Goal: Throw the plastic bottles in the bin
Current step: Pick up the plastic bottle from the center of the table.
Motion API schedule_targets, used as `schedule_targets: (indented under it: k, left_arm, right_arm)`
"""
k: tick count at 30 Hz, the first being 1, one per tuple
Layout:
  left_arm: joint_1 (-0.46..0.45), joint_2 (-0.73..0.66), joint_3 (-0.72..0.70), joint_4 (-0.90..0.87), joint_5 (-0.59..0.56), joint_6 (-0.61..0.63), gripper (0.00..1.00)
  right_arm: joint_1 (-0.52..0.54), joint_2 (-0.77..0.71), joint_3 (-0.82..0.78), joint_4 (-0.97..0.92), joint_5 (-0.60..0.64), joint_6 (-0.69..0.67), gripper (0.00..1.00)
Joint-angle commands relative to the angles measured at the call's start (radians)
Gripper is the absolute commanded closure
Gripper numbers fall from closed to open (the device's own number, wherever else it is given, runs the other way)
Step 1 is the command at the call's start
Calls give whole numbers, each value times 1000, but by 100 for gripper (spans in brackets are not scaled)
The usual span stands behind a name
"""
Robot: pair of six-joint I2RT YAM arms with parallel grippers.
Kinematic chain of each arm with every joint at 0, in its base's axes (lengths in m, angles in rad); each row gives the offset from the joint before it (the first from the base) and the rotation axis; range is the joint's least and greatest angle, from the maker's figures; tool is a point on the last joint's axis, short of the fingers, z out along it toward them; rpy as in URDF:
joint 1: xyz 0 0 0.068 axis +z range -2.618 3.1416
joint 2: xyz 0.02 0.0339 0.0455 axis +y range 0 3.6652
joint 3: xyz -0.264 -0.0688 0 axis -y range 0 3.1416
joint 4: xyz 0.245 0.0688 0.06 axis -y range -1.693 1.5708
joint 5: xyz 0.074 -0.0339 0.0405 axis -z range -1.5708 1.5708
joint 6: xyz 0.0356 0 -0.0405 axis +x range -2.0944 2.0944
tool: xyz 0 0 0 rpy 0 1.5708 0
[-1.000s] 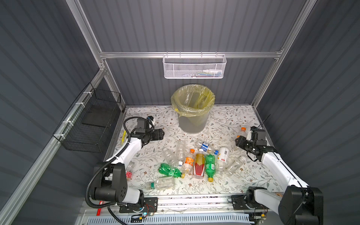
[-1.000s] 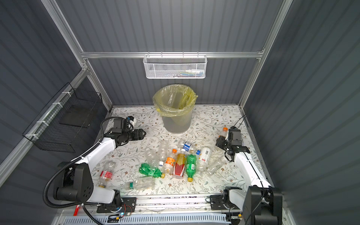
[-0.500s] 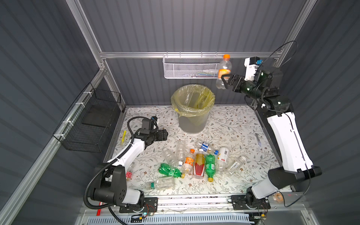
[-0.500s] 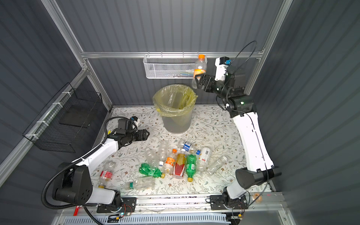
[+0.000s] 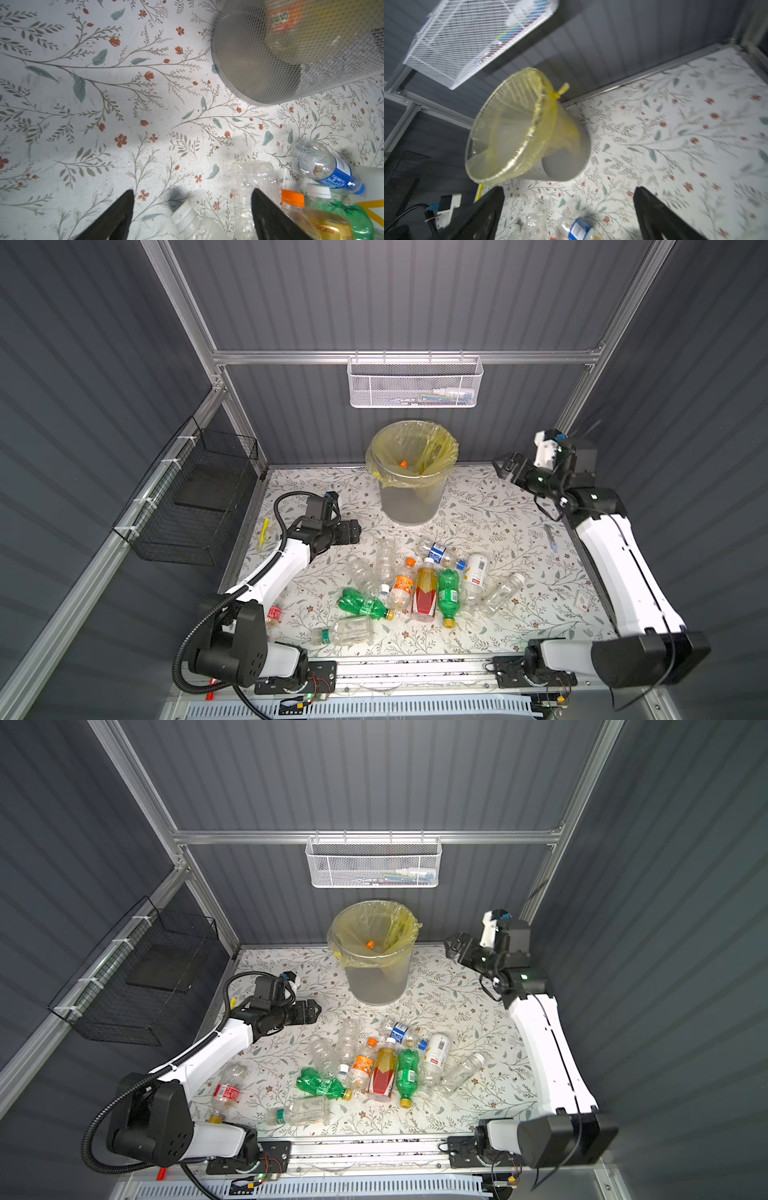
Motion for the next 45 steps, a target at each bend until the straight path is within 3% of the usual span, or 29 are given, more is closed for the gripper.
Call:
schedule_targets:
  k: [1,5,8,17,22,33,45]
  left_arm:
    - [-35,-11,12,-81,-16,-27,10]
    - [-83,-66,-8,-180,-51,-68,8]
    - [-86,-120,-18,-263,-54,-167,8]
    - [-98,-162,-101,-335,35,-540,8]
    - [-138,-96,-105,-301,66,-638,8]
    - [-140,138,-63,-169,107,-669,12]
    - [-131,223,-25,-90,105,-650,43]
  right_arm:
    - [-47,-71,-191,8,53,42,1]
    - [-64,-158,-392,-13,99,17,1]
    - [-67,-159,-449,-12,103,10,1]
    - [-66,-57,-439,25,100,48,4]
    - [-67,-16,-420,20,101,67,3]
    - [-67,-21,-465,68,102,121,5]
    - [-67,-6,-480,77,95,135,7]
